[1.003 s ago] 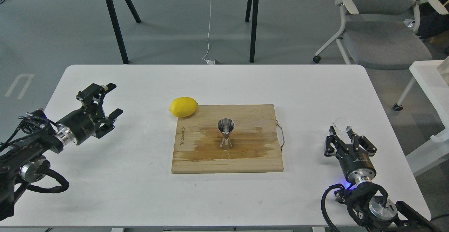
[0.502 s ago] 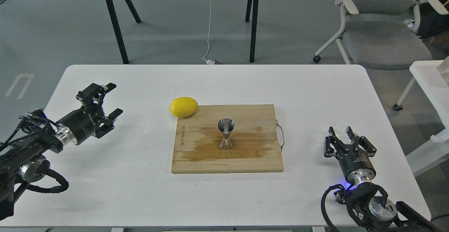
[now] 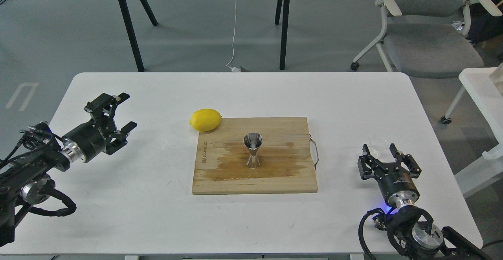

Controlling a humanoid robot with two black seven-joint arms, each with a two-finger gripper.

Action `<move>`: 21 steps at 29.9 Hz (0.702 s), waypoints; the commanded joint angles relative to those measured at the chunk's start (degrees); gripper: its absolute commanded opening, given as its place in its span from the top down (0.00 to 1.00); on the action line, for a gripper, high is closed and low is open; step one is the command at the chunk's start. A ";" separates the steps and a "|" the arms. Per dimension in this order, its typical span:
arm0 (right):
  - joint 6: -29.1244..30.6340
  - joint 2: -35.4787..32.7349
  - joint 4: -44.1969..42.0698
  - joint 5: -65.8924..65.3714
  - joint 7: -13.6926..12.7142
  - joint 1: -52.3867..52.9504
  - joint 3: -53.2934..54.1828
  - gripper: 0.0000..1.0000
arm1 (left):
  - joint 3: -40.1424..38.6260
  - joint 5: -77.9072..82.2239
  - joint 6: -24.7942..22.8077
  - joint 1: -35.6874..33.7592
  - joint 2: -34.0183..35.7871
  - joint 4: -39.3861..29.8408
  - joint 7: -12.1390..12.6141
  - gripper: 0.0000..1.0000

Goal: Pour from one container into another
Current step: 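Set down the glass cup, open the right gripper and hold still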

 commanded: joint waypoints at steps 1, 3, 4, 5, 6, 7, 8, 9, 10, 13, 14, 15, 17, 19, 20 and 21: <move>0.00 -0.05 1.84 -0.05 0.00 -0.88 -0.02 0.05 | 0.01 0.05 0.00 0.05 -0.08 0.00 0.00 0.00; 0.00 -0.14 3.59 -0.05 0.00 -1.67 0.07 0.05 | 0.01 0.05 0.00 0.05 -0.17 0.00 0.00 0.00; 0.00 -0.31 4.38 -0.05 0.00 -1.93 0.07 0.05 | 0.01 -0.04 0.00 0.05 -0.17 0.00 0.00 0.00; 0.00 -0.49 5.09 -0.05 0.00 -2.29 0.24 0.05 | 0.01 0.05 0.00 0.05 -0.17 0.00 0.00 0.00; 0.00 -0.58 5.88 -0.05 0.09 -2.72 0.33 0.05 | 0.01 0.05 0.00 0.05 -0.17 0.00 0.00 0.00; 0.00 -0.67 6.58 -0.05 0.09 -3.08 0.42 0.05 | 0.01 0.05 0.00 0.05 -0.17 0.00 0.00 0.00; 0.00 -0.84 7.55 -0.05 0.00 -3.51 0.51 0.05 | 0.01 -0.04 0.00 0.05 -0.26 0.00 0.00 0.00; 0.00 -1.19 8.34 -0.05 0.09 -3.78 0.51 0.05 | 0.01 -0.04 0.00 0.05 -0.26 0.00 0.00 0.00; 0.00 -1.80 9.22 -0.05 0.09 -4.22 0.51 0.05 | 0.01 -0.04 0.00 0.05 -0.26 0.00 0.00 0.00; 0.00 -3.04 12.81 0.04 0.09 -6.41 0.60 0.05 | -0.08 -0.04 0.00 0.05 -0.26 0.00 0.00 0.00; 0.00 -3.65 14.48 0.04 0.09 -7.29 0.77 0.05 | -0.08 -0.04 0.00 0.05 -0.26 0.00 0.00 0.00; 0.00 -4.27 16.33 0.13 0.18 -7.99 0.77 0.05 | -0.08 -0.04 0.00 0.05 -0.26 0.00 0.00 0.00; 0.00 -6.37 20.45 0.13 0.18 -8.61 0.86 0.05 | -0.17 -0.04 0.00 0.13 -0.35 0.00 0.00 0.00; 0.00 -9.27 23.80 0.04 0.18 -8.27 1.12 0.05 | -0.43 -0.30 0.00 0.13 -0.35 0.00 0.00 0.00; 0.00 -10.24 24.86 -0.05 0.18 -8.00 1.12 0.05 | -0.61 -0.48 0.00 0.13 -0.26 0.00 0.00 0.00; 0.00 -11.29 25.57 -0.22 0.18 -7.22 1.12 0.05 | -0.87 -0.65 0.00 0.13 0.00 -0.09 0.00 0.00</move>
